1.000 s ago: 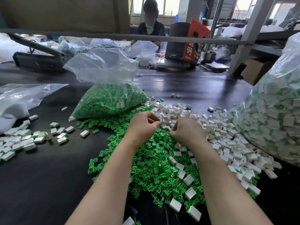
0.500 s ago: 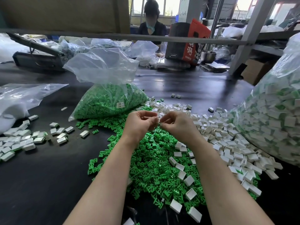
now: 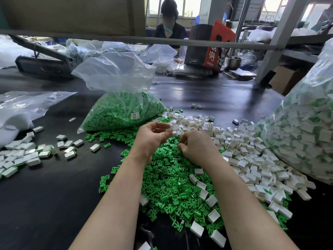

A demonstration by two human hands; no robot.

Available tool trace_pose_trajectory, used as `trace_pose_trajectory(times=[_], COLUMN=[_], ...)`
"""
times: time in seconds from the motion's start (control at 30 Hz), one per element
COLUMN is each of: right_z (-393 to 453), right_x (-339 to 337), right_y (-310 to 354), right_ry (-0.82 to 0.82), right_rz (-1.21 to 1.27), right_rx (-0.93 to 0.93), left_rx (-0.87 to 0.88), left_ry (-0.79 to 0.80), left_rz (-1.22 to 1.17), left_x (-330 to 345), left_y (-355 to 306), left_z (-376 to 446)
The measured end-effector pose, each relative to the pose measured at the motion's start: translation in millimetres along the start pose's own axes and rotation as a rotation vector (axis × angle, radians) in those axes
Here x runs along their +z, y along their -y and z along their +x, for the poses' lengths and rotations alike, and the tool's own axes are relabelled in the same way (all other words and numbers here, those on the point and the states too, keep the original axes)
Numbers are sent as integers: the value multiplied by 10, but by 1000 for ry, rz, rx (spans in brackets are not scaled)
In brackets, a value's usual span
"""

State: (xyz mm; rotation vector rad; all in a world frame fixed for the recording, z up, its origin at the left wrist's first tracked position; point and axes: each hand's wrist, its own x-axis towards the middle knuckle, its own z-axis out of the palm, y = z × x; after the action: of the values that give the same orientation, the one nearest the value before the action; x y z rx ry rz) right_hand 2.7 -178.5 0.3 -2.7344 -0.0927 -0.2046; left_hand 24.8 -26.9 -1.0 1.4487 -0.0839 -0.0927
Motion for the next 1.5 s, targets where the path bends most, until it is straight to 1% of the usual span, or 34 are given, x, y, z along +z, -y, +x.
trace_pose_trajectory(times=[0.13, 0.27, 0.33, 0.47, 0.53, 0.63, 0.77, 0.87, 1.03, 1.2, 1.5], right_z=[15, 17, 12, -1, 1, 5, 5, 15, 9, -2, -19], right_x=[-5, -35, -68, -153, -178, -192, -204, -208, -211, -208, -212], right_y=[-30, -83, -96, -71, -50, -42, -54, -52, -29, -18, 3], right_ry=[-62, -39, -52, -130, -142, -117, -83, -107, -146, -197, -202], right_rz=[-7, 61, 212, 702, 885, 1049, 1183, 1228, 1224, 1123, 987], right_rx=[6, 8, 8, 31, 58, 98, 106, 104, 82, 27, -21], left_rx=[3, 6, 23, 66, 88, 107, 110, 89, 80, 91, 107], left_ry=[-1, 26, 46, 38, 31, 33, 53, 94, 117, 114, 95], left_rz=[-18, -12, -8, -9, -21, -28, -43, -60, -47, -65, -65], left_x=[-17, -31, -27, -23, -22, -20, -18, -18, -18, -25, -27], left_y=[16, 8, -3, -11, -19, -31, -54, -75, -76, -95, -97], left_z=[8, 6, 2, -2, -9, -14, -15, -32, -45, -59, -66])
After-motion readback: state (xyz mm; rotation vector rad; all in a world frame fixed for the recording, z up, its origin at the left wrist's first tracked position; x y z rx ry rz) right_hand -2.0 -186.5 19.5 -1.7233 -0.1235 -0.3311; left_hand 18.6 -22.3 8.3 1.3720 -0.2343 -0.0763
